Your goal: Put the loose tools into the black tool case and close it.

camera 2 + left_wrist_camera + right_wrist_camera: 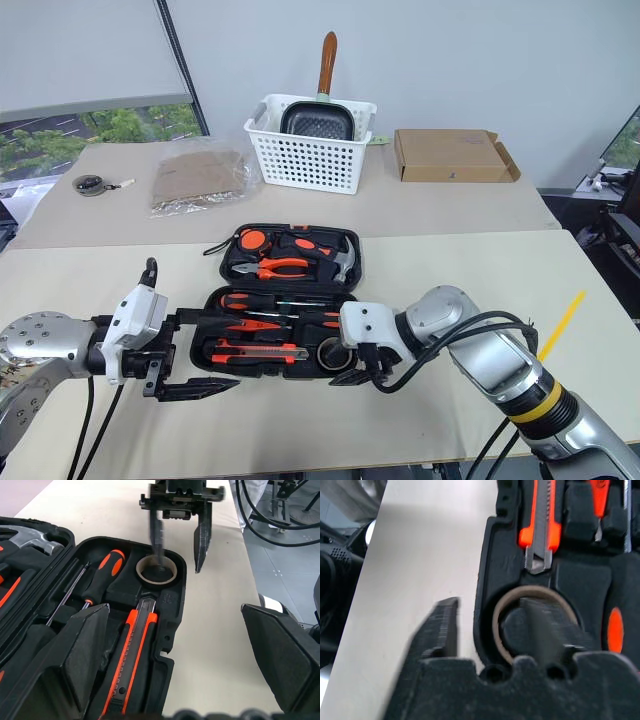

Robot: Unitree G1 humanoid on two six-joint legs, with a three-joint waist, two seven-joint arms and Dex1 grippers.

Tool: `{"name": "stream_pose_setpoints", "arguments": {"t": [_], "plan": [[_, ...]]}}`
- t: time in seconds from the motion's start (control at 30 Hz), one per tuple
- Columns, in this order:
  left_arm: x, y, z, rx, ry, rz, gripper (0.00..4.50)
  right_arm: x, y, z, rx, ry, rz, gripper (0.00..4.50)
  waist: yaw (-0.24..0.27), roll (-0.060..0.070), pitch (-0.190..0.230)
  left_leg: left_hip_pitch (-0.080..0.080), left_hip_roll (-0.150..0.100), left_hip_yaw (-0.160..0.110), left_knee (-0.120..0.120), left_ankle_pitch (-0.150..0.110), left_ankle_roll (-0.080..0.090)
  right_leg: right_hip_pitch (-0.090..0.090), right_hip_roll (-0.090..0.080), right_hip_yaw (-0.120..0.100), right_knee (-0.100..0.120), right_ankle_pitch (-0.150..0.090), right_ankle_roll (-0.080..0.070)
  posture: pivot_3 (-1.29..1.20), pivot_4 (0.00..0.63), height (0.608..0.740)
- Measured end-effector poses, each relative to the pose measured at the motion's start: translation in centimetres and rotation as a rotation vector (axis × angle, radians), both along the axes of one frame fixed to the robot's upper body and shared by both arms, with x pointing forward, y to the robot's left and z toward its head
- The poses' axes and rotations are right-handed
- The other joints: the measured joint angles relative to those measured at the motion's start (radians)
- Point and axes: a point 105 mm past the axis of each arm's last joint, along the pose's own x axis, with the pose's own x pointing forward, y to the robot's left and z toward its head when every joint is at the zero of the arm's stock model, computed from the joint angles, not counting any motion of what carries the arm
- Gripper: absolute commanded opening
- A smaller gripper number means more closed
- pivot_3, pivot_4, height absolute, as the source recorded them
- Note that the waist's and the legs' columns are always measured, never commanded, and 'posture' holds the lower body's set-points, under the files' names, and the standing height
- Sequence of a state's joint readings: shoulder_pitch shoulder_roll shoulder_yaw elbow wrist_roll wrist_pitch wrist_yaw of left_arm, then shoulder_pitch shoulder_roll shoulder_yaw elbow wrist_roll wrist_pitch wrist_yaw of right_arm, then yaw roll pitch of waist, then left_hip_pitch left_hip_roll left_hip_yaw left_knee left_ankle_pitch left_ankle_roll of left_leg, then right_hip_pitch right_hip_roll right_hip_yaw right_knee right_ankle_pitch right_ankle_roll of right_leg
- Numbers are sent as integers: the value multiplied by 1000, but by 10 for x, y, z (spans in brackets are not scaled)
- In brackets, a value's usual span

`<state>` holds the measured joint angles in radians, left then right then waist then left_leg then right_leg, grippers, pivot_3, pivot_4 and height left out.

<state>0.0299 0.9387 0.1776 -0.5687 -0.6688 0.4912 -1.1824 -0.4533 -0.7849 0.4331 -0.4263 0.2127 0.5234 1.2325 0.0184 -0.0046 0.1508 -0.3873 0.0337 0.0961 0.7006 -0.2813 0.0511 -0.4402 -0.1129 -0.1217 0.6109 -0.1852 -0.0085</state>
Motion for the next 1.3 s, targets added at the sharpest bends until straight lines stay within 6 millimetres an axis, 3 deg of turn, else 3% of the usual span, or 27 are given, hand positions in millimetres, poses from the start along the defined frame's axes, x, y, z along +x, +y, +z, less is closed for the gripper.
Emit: {"name": "stream_pose_setpoints", "arguments": {"t": [0.07, 0.23, 0.43, 0.5, 0.63, 0.8, 0.93, 1.07, 1.2, 1.27, 1.3], "plan": [[3, 2, 0, -8, 0, 11, 4500, 5, -3, 6, 25, -13, -28, 4375, 0, 0, 0, 0, 0, 0, 0, 0, 0, 0, 0, 0, 0, 0, 0, 0, 150, 700], [25, 13, 1, -107, -9, 150, 4500, 34, -15, 29, 145, -45, -183, 4375, -1, 0, 0, 0, 0, 0, 0, 0, 0, 1, 0, 0, 0, 0, 0, 0, 150, 700], [78, 39, 6, -234, -1, 437, 4500, 93, -37, 45, 287, -79, -494, 4375, -2, -1, 0, 1, 0, 0, 0, 1, -1, 1, 1, 0, 2, 1, -1, 0, 150, 700], [95, 49, 5, -266, 22, 527, 4500, 110, -43, 44, 325, -41, -606, 4375, -5, -2, 1, 1, 0, 0, 0, 1, -1, 1, 1, 0, 1, 2, -2, 0, 150, 700], [133, 75, -3, -306, 121, 734, 4500, 143, -47, 37, 477, 234, -879, 4375, -10, -2, 0, 1, -1, 1, 0, 5, -8, 1, 2, 0, 2, 6, -8, 0, 150, 700], [151, 87, -13, -349, 249, 808, 4500, 155, -49, 18, 464, 391, -1008, 4375, -16, -2, 0, -1, -1, 1, -4, 6, -9, 0, 1, 0, 3, 6, -8, 0, 150, 700], [158, 88, -18, -354, 319, 808, 4500, 154, -44, 5, 440, 461, -1025, 3348, -19, -2, 0, -2, -3, 2, -4, 6, -9, 0, 1, 0, 3, 7, -7, 0, 150, 700], [156, 88, -31, -330, 381, 798, 4500, 155, -43, 7, 443, 460, -1023, 1972, -29, -2, 0, -2, -2, 2, -4, 6, -9, 0, 1, 0, 2, 6, -6, 0, 150, 700], [155, 86, -31, -338, 413, 781, 4500, 156, -43, 11, 454, 459, -1020, 545, -32, -2, 0, -1, -2, 2, -5, 7, -11, 0, 1, 0, 3, 6, -6, 0, 150, 700], [154, 85, -30, -342, 420, 765, 4500, 155, -42, 11, 455, 462, -1017, 76, -32, -2, 0, -1, -2, 2, -5, 7, -11, 0, 1, 0, 3, 5, -4, 0, 150, 700], [153, 84, -31, -344, 435, 758, 4500, 156, -42, 11, 454, 461, -1019, 76, -32, -2, 0, -1, -2, 2, -5, 7, -11, 0, 1, 0, 3, 4, -3, 0, 150, 700]]}}
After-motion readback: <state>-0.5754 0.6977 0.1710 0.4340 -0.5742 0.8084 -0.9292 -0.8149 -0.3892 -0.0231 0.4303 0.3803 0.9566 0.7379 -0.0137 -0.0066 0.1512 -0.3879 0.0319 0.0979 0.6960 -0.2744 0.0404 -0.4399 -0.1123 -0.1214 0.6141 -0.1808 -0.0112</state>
